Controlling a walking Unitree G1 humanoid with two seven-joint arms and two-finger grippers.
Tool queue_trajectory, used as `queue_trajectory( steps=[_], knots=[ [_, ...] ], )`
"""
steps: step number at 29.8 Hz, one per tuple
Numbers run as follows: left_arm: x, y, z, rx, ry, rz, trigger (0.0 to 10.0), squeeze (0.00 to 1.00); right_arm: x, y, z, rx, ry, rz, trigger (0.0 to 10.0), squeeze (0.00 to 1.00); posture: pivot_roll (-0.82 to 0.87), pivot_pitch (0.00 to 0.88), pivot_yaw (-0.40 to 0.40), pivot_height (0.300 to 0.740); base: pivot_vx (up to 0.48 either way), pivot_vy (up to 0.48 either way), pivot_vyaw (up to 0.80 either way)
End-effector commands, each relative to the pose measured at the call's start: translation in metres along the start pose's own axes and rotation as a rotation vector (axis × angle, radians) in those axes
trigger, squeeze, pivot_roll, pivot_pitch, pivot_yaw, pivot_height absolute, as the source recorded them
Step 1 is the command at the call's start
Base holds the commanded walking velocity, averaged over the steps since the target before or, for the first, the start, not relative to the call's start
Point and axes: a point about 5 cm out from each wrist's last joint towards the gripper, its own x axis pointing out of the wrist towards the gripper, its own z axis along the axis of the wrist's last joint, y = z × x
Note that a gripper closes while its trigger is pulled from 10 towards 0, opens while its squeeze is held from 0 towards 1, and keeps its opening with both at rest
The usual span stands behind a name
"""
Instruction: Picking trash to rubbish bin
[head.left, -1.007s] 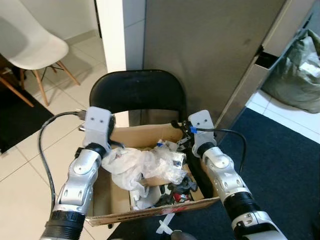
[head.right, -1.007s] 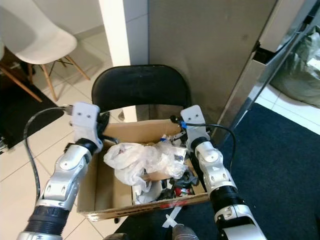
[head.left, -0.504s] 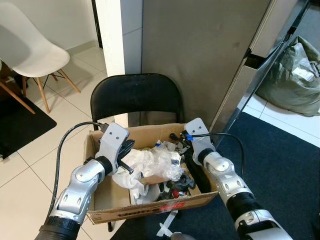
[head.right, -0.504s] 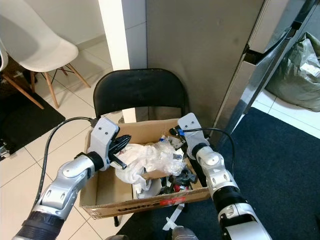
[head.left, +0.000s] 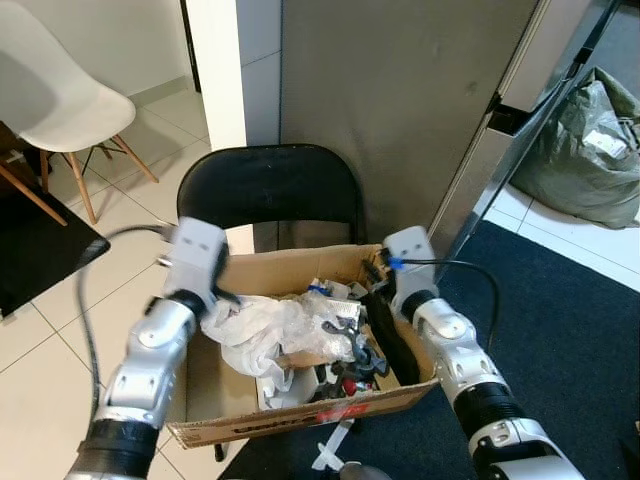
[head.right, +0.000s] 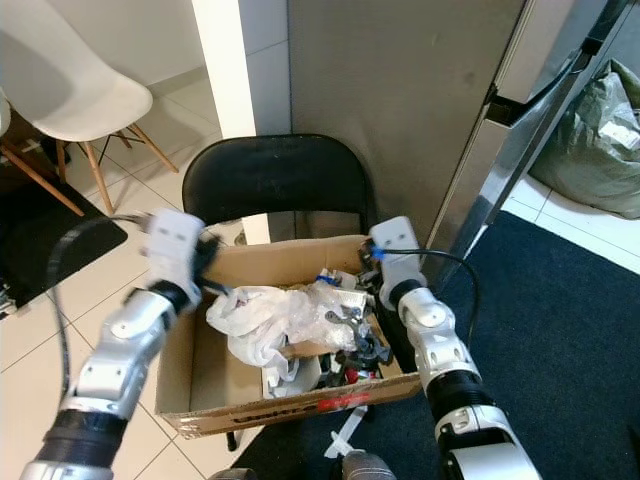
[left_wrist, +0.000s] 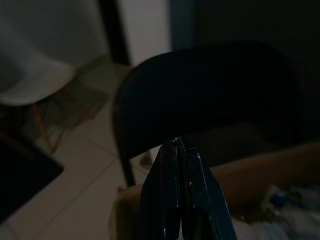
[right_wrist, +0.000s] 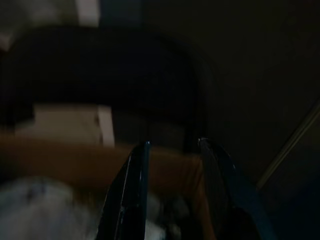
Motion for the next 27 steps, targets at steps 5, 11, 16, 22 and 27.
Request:
queue_trajectory(
  steps=[5,11,16,22,27],
  knots=[
    [-0.009,-0.009,-0.005,-0.029,0.000,0.002,10.0,0.00,-0.006,0.004,-0.004,0.027,-0.001,0.012,10.0,0.00,0.06,0.027,-0.043,0.740,0.000,0.000,0.00],
    [-0.011,-0.017,-0.007,-0.032,-0.003,-0.010,10.0,0.00,-0.009,0.004,-0.006,0.023,0.007,0.010,10.0,0.00,0.06,0.021,-0.043,0.740,-0.257,0.000,0.00],
    [-0.009,-0.018,-0.006,-0.033,-0.008,-0.002,10.0,0.00,-0.010,0.005,-0.006,0.022,0.010,0.019,10.0,0.00,0.06,0.019,-0.047,0.740,-0.346,0.000,0.00],
    [-0.009,-0.017,-0.006,-0.033,-0.012,0.002,10.0,0.00,-0.009,0.007,-0.006,0.021,0.015,0.025,10.0,0.00,0.06,0.012,-0.050,0.740,-0.364,0.000,0.00],
    [-0.009,-0.017,-0.006,-0.030,-0.013,0.002,10.0,0.00,-0.009,0.008,-0.006,0.021,0.017,0.026,10.0,0.00,0.06,0.009,-0.050,0.740,-0.337,0.000,0.00]
  ],
)
